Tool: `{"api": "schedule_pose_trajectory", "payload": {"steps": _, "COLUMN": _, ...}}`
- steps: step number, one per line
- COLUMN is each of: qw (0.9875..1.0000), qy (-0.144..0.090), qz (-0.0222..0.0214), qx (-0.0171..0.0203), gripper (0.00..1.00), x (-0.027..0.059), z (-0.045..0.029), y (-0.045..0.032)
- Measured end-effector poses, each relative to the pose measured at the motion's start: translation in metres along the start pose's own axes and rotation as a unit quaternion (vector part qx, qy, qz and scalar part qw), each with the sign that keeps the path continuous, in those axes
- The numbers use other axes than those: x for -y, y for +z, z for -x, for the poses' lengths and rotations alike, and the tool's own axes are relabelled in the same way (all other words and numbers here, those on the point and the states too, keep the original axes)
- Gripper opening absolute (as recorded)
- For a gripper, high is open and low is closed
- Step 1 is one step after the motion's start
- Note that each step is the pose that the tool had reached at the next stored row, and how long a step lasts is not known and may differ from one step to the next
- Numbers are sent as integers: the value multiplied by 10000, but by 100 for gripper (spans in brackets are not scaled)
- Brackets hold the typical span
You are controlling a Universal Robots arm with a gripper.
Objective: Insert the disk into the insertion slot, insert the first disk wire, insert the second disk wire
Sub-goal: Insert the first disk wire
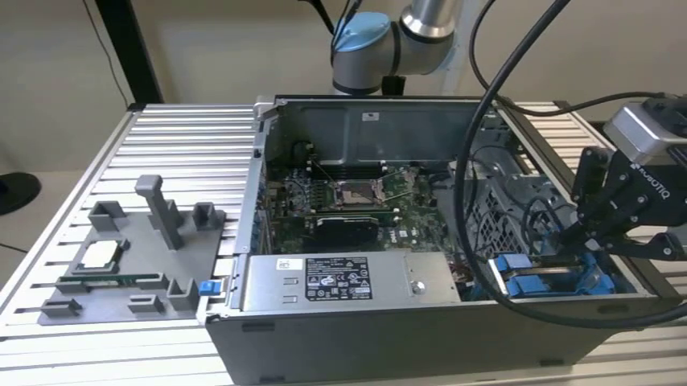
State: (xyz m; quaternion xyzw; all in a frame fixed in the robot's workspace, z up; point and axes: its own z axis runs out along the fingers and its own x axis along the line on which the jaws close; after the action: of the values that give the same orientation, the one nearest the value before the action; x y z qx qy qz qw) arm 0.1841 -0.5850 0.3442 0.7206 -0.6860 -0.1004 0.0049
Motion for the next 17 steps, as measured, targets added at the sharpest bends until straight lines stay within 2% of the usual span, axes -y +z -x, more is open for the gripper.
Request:
{"api": "schedule_pose_trajectory", "payload": {"steps": 8, "qw": 9998, "qy": 187, "qz": -26, "qx": 25, "gripper": 0, "x": 5, "z": -5, "y": 39}}
{"api": "schedule_pose_trajectory", "payload": {"steps": 17, "qw": 9995, "qy": 296, "qz": -42, "qx": 36, "gripper": 0, "x": 8, "z": -8, "y": 57}}
